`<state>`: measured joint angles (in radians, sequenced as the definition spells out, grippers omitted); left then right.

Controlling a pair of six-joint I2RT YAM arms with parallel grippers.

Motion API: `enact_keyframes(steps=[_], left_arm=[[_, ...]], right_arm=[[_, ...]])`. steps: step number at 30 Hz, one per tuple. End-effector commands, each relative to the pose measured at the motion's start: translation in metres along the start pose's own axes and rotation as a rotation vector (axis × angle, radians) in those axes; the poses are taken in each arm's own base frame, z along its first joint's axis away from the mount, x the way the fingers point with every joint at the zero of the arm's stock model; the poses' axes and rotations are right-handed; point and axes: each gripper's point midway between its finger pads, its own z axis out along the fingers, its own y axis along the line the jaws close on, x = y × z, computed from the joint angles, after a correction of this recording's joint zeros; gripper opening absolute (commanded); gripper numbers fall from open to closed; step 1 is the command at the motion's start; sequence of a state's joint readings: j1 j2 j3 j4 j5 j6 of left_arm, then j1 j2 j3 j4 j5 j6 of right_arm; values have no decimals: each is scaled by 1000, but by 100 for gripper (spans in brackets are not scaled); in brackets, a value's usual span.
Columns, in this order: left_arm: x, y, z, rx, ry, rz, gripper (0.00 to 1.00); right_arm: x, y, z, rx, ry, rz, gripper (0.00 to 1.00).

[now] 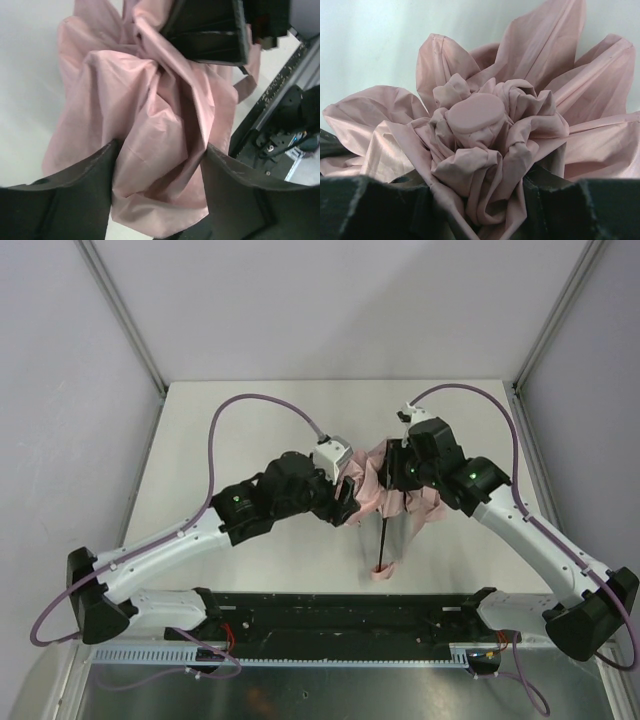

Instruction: Put away the umbrella

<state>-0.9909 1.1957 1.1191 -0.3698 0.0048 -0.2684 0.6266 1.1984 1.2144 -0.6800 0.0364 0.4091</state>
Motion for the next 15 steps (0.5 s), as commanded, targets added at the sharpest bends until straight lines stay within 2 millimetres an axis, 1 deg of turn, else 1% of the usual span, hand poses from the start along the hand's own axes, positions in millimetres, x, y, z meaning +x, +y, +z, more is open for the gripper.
enact_keyframes(steps=[1, 2, 3, 4, 5, 8, 9, 10, 12, 13, 15], left_arm=[[-26, 12, -9, -73, -79, 31, 56], [-27, 8, -11, -44, -80, 26, 50], [-28, 0, -14, 1, -84, 21, 46], [-31, -9, -16, 52, -89, 16, 44], [-34, -21, -20, 120, -97, 9, 47], [-48, -70, -37, 398, -125, 4, 71], [-52, -83, -43, 470, -131, 5, 77], [-56, -92, -51, 523, -140, 12, 80], [-63, -99, -63, 567, -169, 29, 84], [-66, -99, -69, 565, -189, 38, 84], [-69, -92, -78, 540, -223, 42, 80]], right_arm=[[-27, 14, -18, -65, -92, -78, 0], [-26, 12, -17, -61, -87, -98, 0], [-25, 10, -15, -57, -84, -111, 0], [-23, 12, -14, -82, -79, -126, 0], [-21, 16, -13, -118, -74, -138, 0], [-16, 39, -12, -281, -74, -183, 0], [-16, 47, -13, -335, -81, -199, 0], [-15, 55, -15, -389, -84, -217, 0], [-15, 64, -21, -462, -99, -239, 0], [-16, 67, -24, -487, -106, -244, 0], [-20, 68, -30, -514, -125, -252, 0]])
